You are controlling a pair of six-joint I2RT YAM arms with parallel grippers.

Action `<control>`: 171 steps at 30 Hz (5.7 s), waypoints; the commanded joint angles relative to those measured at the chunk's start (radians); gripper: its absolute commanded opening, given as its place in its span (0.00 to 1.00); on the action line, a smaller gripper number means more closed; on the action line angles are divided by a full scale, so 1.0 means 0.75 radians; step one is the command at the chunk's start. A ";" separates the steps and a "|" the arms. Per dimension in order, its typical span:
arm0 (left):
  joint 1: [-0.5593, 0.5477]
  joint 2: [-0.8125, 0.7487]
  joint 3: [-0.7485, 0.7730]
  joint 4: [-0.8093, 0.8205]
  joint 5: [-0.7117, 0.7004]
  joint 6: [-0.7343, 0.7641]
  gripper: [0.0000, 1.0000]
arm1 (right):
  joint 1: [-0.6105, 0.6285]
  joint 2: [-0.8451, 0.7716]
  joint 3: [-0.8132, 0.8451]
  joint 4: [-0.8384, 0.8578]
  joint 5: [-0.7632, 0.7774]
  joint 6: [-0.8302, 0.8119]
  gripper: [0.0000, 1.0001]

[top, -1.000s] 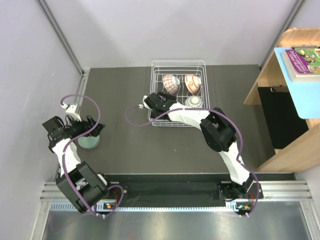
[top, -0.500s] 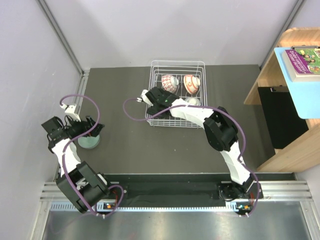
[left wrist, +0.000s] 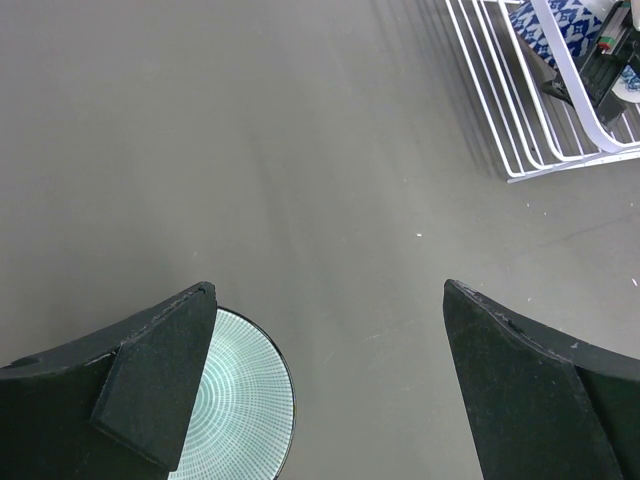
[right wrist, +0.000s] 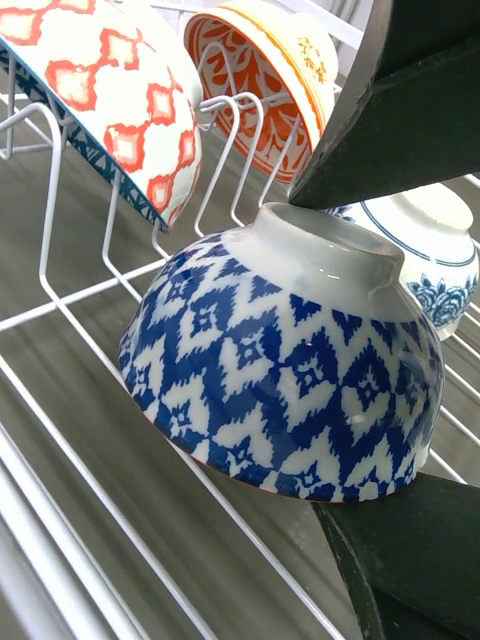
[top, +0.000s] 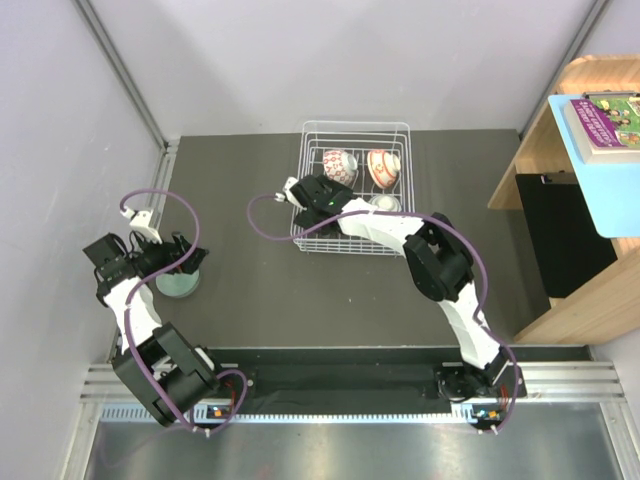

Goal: Load the bowls into the dish rack

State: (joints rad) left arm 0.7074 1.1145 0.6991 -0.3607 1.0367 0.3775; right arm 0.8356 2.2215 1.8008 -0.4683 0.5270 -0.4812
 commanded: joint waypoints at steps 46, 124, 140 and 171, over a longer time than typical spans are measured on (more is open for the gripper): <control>0.034 -0.001 0.001 0.002 0.090 0.051 0.99 | 0.076 -0.127 -0.068 0.046 -0.126 -0.095 1.00; 0.124 0.459 0.199 0.002 -0.521 -0.053 0.77 | -0.059 -0.559 -0.174 0.091 -0.134 -0.037 1.00; 0.120 0.535 0.224 -0.065 -0.587 0.022 0.22 | -0.071 -0.518 -0.186 0.086 -0.118 -0.029 1.00; 0.122 0.171 0.082 -0.061 -0.210 0.108 0.00 | -0.126 -0.064 0.047 0.093 0.068 -0.037 1.00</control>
State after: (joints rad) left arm 0.7933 1.2484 0.7570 -0.4282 0.8017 0.4480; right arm 0.6983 2.1532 1.7454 -0.4171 0.5781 -0.5232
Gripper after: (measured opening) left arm 0.043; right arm 0.996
